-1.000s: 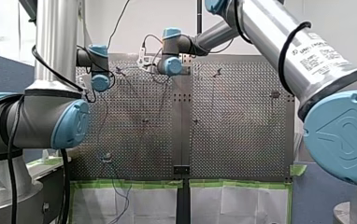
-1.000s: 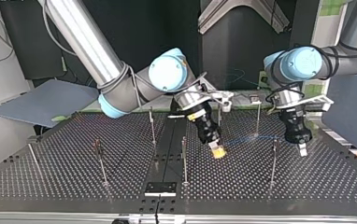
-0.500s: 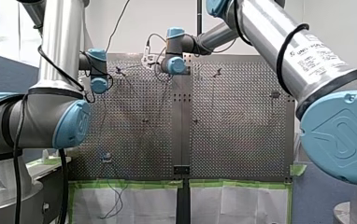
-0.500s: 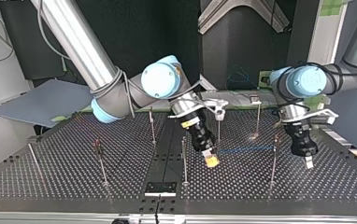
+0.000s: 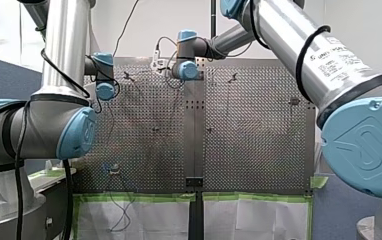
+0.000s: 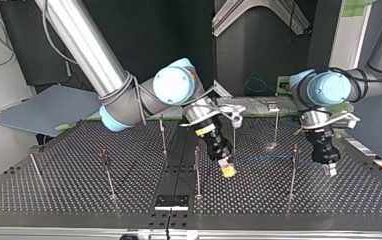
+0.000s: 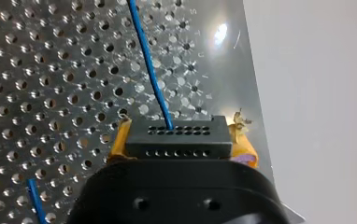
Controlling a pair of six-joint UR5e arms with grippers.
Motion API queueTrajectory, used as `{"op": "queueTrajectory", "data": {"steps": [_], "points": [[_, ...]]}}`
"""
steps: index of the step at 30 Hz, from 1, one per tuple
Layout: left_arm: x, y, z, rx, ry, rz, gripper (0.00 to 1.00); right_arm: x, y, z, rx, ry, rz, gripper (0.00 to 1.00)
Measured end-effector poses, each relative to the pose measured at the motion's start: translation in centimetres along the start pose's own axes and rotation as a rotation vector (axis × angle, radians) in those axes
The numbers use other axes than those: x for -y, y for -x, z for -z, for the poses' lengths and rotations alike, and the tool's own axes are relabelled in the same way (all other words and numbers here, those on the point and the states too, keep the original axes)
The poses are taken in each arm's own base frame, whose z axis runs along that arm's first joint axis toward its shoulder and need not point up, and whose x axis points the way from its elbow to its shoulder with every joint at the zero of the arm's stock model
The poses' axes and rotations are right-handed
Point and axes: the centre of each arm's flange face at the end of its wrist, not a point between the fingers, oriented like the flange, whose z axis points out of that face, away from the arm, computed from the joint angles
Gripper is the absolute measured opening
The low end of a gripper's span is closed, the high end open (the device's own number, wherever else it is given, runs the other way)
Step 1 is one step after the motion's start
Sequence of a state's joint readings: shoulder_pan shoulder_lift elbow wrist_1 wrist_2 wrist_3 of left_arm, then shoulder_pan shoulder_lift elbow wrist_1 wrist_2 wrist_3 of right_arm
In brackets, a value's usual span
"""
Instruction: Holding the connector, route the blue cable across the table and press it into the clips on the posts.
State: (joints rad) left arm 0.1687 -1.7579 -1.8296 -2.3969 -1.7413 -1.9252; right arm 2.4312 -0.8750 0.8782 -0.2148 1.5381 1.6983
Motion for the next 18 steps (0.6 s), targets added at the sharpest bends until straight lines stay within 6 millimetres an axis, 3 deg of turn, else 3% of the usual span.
{"op": "queueTrajectory", "data": {"steps": [4, 5, 6, 7, 8, 18], "points": [[-0.2, -0.2, 0.3, -0.029, 0.014, 0.023, 0.70, 0.4, 0.4, 0.1, 0.011, -0.002, -0.001, 0.00], [-0.2, -0.3, 0.4, -0.041, 0.012, 0.028, 0.77, 0.4, 0.5, 0.1, 0.016, -0.002, -0.002, 0.00], [-0.2, -0.4, 0.5, -0.050, 0.011, 0.032, 0.93, 0.4, 0.8, 0.2, 0.023, -0.001, -0.002, 0.00], [-0.2, -0.5, 0.6, -0.059, 0.008, 0.036, 0.93, 0.5, 1.0, 0.2, 0.029, -0.001, -0.002, 0.00], [-0.2, -0.5, 0.7, -0.070, 0.005, 0.043, 1.00, 0.5, 1.3, 0.2, 0.036, 0.000, -0.003, 0.00], [0.4, -1.1, 1.8, -0.159, -0.006, 0.017, 1.00, -0.1, 3.8, 0.3, 0.083, 0.021, -0.003, 0.00]]}}
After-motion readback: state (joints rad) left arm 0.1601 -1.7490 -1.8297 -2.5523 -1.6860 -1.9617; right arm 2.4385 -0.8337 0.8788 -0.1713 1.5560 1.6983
